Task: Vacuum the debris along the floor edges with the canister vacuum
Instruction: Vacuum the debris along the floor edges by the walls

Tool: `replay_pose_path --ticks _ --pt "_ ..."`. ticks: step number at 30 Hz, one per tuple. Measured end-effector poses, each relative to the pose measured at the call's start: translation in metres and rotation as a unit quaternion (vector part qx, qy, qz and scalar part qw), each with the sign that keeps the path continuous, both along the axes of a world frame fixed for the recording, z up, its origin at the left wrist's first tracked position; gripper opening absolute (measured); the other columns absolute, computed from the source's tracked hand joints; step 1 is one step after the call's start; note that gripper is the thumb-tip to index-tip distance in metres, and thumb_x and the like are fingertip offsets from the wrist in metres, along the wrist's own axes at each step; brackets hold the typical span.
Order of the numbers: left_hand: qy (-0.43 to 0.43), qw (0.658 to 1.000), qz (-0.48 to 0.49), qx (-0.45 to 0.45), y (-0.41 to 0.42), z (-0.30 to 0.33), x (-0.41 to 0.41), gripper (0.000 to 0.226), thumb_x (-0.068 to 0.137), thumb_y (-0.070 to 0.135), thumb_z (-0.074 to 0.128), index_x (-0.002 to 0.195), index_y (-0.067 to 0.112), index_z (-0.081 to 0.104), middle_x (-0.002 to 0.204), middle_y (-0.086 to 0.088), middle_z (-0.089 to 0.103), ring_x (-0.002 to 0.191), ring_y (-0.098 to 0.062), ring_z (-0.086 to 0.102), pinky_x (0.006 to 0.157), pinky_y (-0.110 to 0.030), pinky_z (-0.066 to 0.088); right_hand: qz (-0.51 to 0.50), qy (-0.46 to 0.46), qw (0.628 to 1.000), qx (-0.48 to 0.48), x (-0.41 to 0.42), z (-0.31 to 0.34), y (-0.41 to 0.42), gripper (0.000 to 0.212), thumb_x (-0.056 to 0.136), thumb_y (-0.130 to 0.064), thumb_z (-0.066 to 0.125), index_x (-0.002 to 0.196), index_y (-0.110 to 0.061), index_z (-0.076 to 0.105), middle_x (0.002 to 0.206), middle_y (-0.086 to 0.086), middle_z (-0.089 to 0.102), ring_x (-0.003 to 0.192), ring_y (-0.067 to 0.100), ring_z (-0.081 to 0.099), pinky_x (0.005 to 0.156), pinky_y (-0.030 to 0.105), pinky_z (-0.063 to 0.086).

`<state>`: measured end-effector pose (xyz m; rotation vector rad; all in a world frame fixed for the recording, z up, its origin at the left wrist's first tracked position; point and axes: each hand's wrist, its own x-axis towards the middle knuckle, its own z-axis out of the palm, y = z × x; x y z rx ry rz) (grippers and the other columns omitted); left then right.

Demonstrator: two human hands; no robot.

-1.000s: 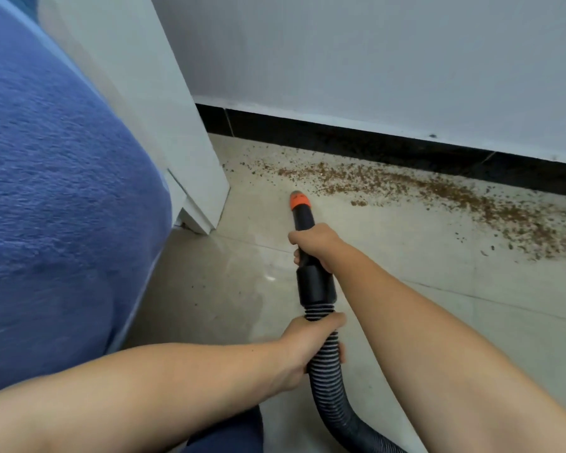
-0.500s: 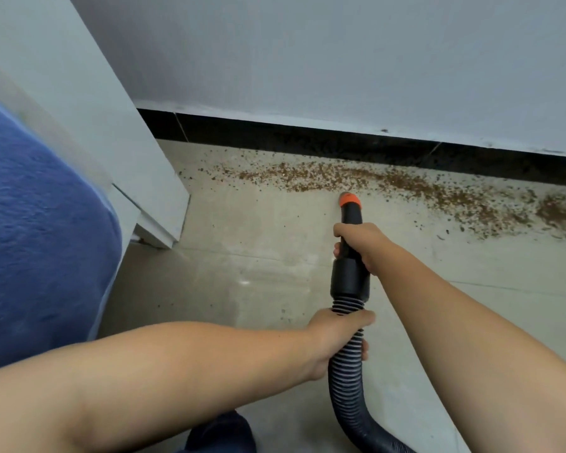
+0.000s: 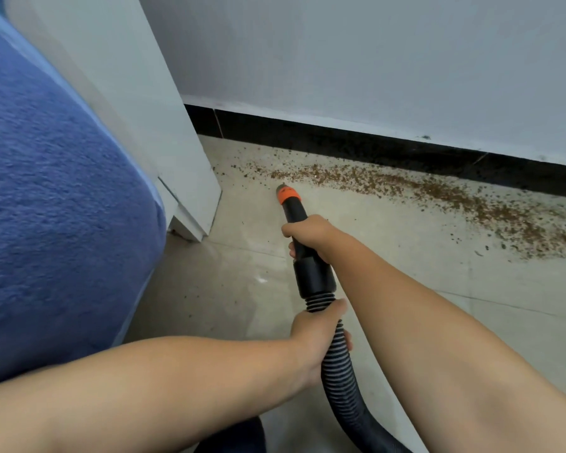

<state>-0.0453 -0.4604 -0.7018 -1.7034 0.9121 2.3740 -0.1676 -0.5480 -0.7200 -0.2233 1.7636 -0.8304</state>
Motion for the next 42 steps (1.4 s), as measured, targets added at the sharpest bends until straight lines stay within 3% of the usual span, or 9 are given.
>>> replay_pose_path --ticks 4,10,14,20,31,37,42 --pt "0.024 0.997 -0.066 0.012 0.011 0.005 -0.001 0.025 0.089 0.027 0.063 0.096 0.005 0.053 0.059 -0.009 0.058 0.044 -0.016 0.055 0.046 -0.018 0.046 -0.057 0.015 0.998 0.015 -0.015 0.002 0.029 0.023 0.083 -0.007 0.060 0.102 -0.001 0.048 0.057 0.011 0.058 0.035 0.017 0.055 0.042 0.023 0.048" --pt "0.066 0.979 -0.191 0.040 0.037 0.019 -0.021 0.020 0.087 0.024 0.067 0.094 0.010 0.054 0.064 -0.006 0.059 0.046 -0.012 0.057 0.045 -0.017 0.048 -0.172 0.011 0.983 0.057 -0.057 0.019 0.105 0.019 0.086 -0.008 0.058 0.101 -0.003 0.048 0.059 0.011 0.057 0.038 0.018 0.055 0.047 0.026 0.051" --pt "0.078 0.973 -0.207 0.063 0.055 0.027 -0.021 0.017 0.085 0.023 0.068 0.086 0.014 0.053 0.063 -0.004 0.057 0.046 -0.010 0.056 0.047 -0.017 0.049 -0.145 -0.035 0.987 0.068 -0.057 0.026 0.123 0.018 0.084 -0.008 0.059 0.098 -0.004 0.049 0.054 0.009 0.058 0.040 0.019 0.056 0.054 0.031 0.055" --pt "0.048 0.987 -0.141 0.060 0.067 0.022 0.005 0.018 0.085 0.022 0.067 0.085 0.012 0.051 0.059 -0.006 0.057 0.047 -0.015 0.055 0.050 -0.019 0.048 -0.012 -0.057 0.997 0.049 -0.014 0.020 0.100 0.019 0.082 -0.009 0.060 0.097 -0.004 0.049 0.053 0.008 0.059 0.044 0.019 0.056 0.056 0.032 0.054" --pt "0.039 0.995 -0.094 0.015 0.025 0.014 0.002 0.019 0.088 0.024 0.063 0.095 0.008 0.055 0.060 -0.007 0.061 0.044 -0.013 0.057 0.047 -0.018 0.048 -0.055 0.003 0.998 0.029 -0.019 0.011 0.053 0.018 0.084 -0.005 0.059 0.096 -0.003 0.048 0.059 0.012 0.057 0.036 0.018 0.055 0.043 0.024 0.049" --pt "0.003 1.000 0.020 0.001 -0.006 0.005 -0.005 0.031 0.087 0.030 0.065 0.104 0.004 0.062 0.062 -0.004 0.064 0.050 -0.014 0.060 0.045 -0.017 0.049 0.056 0.003 0.998 0.014 -0.004 0.002 -0.015 0.028 0.082 -0.006 0.060 0.106 -0.001 0.046 0.063 0.013 0.058 0.036 0.018 0.056 0.042 0.025 0.049" --pt "-0.019 0.995 0.095 -0.018 -0.030 0.001 -0.010 0.022 0.086 0.030 0.065 0.091 0.010 0.057 0.051 0.000 0.059 0.042 -0.012 0.057 0.041 -0.016 0.045 0.113 -0.014 0.994 -0.007 0.003 -0.005 -0.055 0.025 0.083 -0.007 0.062 0.102 -0.003 0.046 0.061 0.012 0.058 0.034 0.017 0.055 0.040 0.024 0.048"
